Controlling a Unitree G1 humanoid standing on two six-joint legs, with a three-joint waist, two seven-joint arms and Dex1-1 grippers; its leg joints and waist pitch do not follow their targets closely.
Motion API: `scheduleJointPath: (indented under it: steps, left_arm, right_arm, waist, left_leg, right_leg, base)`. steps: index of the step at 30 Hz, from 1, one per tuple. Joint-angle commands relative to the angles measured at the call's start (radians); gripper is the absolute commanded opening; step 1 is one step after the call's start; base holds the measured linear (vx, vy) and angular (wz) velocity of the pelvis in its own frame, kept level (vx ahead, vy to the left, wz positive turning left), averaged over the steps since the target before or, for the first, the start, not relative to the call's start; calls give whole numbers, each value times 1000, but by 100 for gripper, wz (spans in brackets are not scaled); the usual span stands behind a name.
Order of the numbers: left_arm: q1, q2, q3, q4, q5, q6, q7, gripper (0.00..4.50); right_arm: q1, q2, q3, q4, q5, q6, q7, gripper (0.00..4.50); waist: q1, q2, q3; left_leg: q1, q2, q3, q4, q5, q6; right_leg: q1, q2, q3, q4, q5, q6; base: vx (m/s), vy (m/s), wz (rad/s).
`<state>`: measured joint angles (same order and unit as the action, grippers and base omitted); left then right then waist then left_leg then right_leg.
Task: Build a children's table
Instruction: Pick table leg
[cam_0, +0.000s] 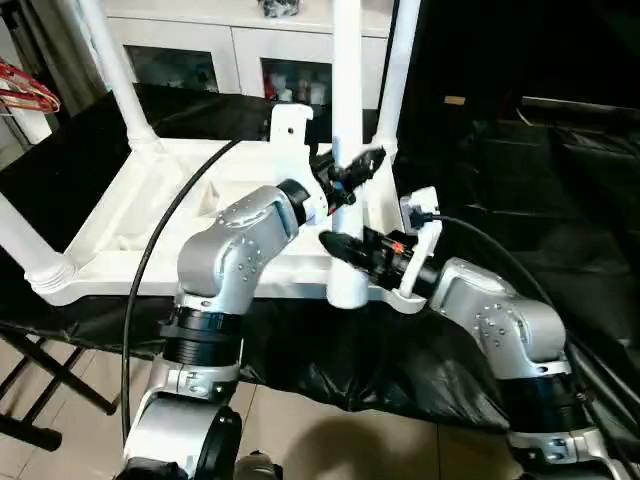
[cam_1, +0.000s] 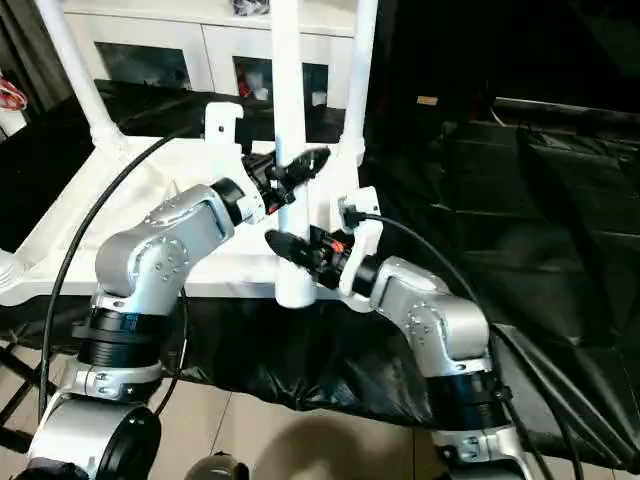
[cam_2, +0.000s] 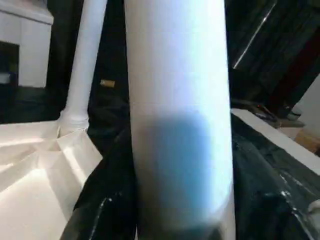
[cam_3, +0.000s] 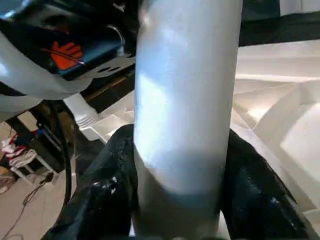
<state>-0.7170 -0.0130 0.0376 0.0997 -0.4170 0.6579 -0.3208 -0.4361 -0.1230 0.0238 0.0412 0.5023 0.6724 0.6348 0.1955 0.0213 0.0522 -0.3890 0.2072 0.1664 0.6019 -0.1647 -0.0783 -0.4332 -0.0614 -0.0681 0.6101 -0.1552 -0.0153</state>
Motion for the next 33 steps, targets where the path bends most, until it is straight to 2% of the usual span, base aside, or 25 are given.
scheduleJointPath:
  steps: [1, 2, 3, 4, 7, 8, 12, 14, 16, 17, 18, 21, 23, 27, 28, 30, 33]
  left_arm:
    - [7, 4, 8, -8, -1, -6, 10, 197]
    - [8, 4, 9, -10, -9, -5, 2, 196]
    - [8, 4, 8, -11, -13, -7, -4, 190]
    - [7, 5, 7, -11, -18, -10, -15, 190]
    - [1, 22, -5, -12, -44, -12, -100, 187]
    - [0, 29, -10, -17, -57, -11, -132, 186]
    - [1, 56, -18, -36, -121, 14, -244, 186]
    - [1, 61, -21, -38, -131, 18, -264, 186]
    - [-2, 90, -40, -37, -154, 34, -339, 186]
    - [-10, 99, -42, -31, -164, 41, -375, 186]
    - [-18, 102, -41, -25, -172, 43, -398, 186]
    - [-26, 102, -37, -21, -190, 51, -420, 186]
    - [-26, 106, -40, -30, -213, 68, -439, 186]
    - [-15, 111, -54, -45, -231, 88, -456, 186]
    - [-14, 110, -55, -46, -233, 90, -457, 186]
    - [-11, 106, -56, -49, -234, 92, -462, 186]
    - [-9, 105, -58, -52, -239, 95, -464, 186]
  right_arm:
    - [2, -1, -2, -57, 12, -12, 8, 186]
    - [3, -3, -6, -60, 18, -9, 11, 186]
    - [3, -5, -9, -62, 23, -7, 12, 242]
    - [0, -12, -16, -59, 29, -3, 18, 242]
    - [-17, -60, -41, -52, 71, 36, 80, 266]
    - [-21, -90, -35, -53, 88, 56, 126, 289]
    - [-27, -188, -6, -46, 120, 98, 277, 309]
    - [-27, -202, -2, -42, 122, 100, 301, 327]
    - [-30, -256, 18, -17, 113, 94, 373, 330]
    - [-31, -286, 31, -15, 123, 104, 420, 331]
    - [-32, -310, 42, -16, 135, 114, 459, 331]
    - [-41, -327, 57, -7, 133, 112, 490, 331]
    - [-59, -326, 60, 17, 125, 109, 505, 331]
    - [-85, -323, 66, 57, 129, 104, 534, 331]
    - [-87, -322, 66, 61, 132, 105, 539, 331]
    - [-89, -324, 75, 63, 138, 111, 559, 331]
    - [-93, -327, 89, 67, 137, 113, 581, 331]
  waist:
    - [-6, 2, -77]
    - [-6, 1, -78]
    - [-5, 1, -77]
    - [-7, 3, -78]
    - [-5, -2, -77]
    - [-4, -6, -77]
    - [-2, -3, -78]
    - [-3, -4, -78]
    - [-5, -7, -78]
    - [-6, -17, -78]
    - [-3, -13, -77]
    - [-3, -18, -77]
    - [-5, -17, -77]
    - [-3, -21, -79]
    - [-2, -18, -78]
    - [-1, -25, -78]
    - [1, -25, -78]
  left_leg:
    - [13, 11, -8, -67, -228, -19]
    - [13, 11, -7, -67, -227, -19]
    - [13, 11, -7, -67, -226, -19]
    - [13, 11, -7, -67, -226, -18]
    - [13, 9, -6, -66, -222, -7]
    - [13, 9, -5, -65, -213, -2]
    - [11, 10, -4, -61, -199, 5]
    - [9, 10, -3, -61, -194, 8]
    - [10, 9, -2, -59, -190, 12]
    - [11, 10, 0, -59, -186, 16]
    - [12, 11, -1, -59, -180, 21]
    - [10, 11, 0, -57, -177, 25]
    - [9, 10, 0, -56, -175, 26]
    - [11, 13, 1, -55, -162, 29]
    - [11, 14, 1, -54, -159, 30]
    - [10, 13, 2, -55, -156, 31]
    - [9, 13, 2, -54, -152, 34]
  right_leg:
    - [62, -65, 36, -86, -316, -64]
    - [62, -65, 36, -86, -314, -65]
    - [62, -65, 36, -86, -313, -66]
    - [62, -64, 36, -86, -310, -67]
    - [66, -64, 36, -88, -319, -59]
    - [67, -64, 36, -86, -322, -58]
    - [67, -64, 37, -84, -307, -70]
    - [68, -64, 37, -83, -297, -82]
    - [69, -64, 35, -83, -302, -91]
    - [69, -63, 35, -85, -304, -90]
    - [69, -64, 37, -81, -306, -95]
    - [69, -66, 36, -82, -327, -95]
    - [68, -67, 34, -82, -339, -103]
    - [66, -65, 36, -77, -314, -116]
    - [66, -65, 36, -77, -306, -119]
    - [68, -66, 36, -76, -305, -117]
    - [68, -67, 36, -76, -305, -115]
  base:
    - [0, 0, 0]
    - [0, 0, 0]
    - [0, 0, 0]
    - [0, 0, 0]
    - [0, 0, 0]
    - [0, 0, 0]
    - [0, 0, 0]
    - [0, 0, 0]
    - [0, 0, 0]
    - [0, 0, 0]
    - [0, 0, 0]
    - [0, 0, 0]
    - [0, 0, 0]
    - [0, 0, 0]
    - [0, 0, 0]
    - [0, 0, 0]
    - [0, 0, 0]
